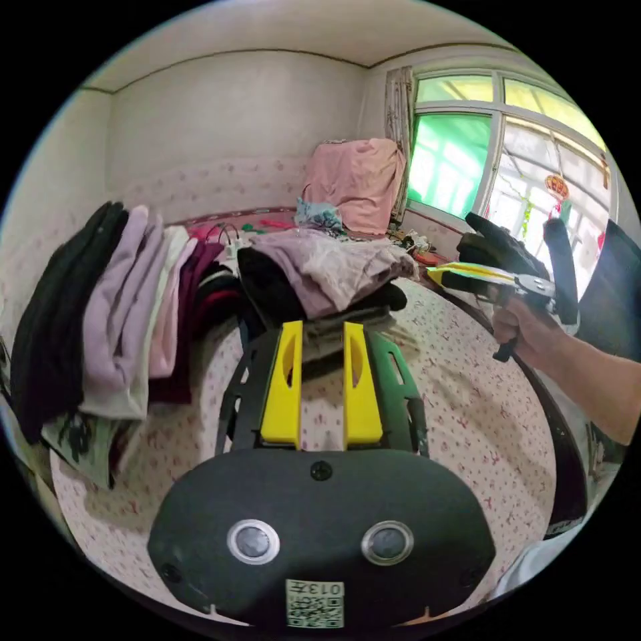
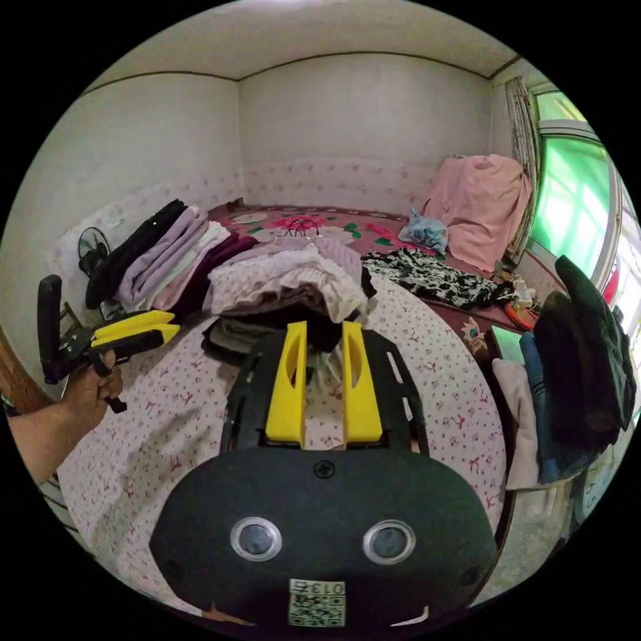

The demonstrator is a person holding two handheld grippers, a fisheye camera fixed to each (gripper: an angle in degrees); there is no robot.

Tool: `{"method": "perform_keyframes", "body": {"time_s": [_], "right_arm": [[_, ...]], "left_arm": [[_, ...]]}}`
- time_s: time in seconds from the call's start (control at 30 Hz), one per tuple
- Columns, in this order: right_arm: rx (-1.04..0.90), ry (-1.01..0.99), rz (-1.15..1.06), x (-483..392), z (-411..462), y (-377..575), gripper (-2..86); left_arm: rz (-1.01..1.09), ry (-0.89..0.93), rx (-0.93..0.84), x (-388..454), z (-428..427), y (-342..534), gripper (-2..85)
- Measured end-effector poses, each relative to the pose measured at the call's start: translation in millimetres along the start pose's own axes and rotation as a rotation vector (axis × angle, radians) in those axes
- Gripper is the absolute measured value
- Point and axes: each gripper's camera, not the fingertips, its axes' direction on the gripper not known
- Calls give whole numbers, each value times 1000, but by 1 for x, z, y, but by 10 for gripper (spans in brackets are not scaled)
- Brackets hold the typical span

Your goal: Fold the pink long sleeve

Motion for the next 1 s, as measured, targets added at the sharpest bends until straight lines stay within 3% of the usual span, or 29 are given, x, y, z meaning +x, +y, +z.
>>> {"method": "perform_keyframes", "body": {"time_s": [0.13,0.27,0.4,0.53,0.73,0.83,0.9,1.0], "right_arm": [[-6,-10,71,4,25,-25,93],[-146,-149,128,2,56,-26,37],[7,-169,-66,-37,6,3,16],[47,-329,-131,-54,-39,61,10],[-54,-593,-53,-44,-88,184,8],[-227,-671,-34,-51,-103,239,8],[-357,-602,-49,-64,-117,279,8],[-256,-709,38,-64,-153,305,8]], "left_arm": [[-2,31,-11,-15,-2,-39,111],[-19,23,-98,-30,-13,-57,34],[27,71,-34,-32,-68,-39,16],[-13,205,21,-36,-148,30,10],[-33,339,-95,-15,-257,140,8],[-53,342,-243,8,-301,187,8],[-53,304,-315,23,-327,211,8],[-116,353,-284,38,-377,231,8]]}}
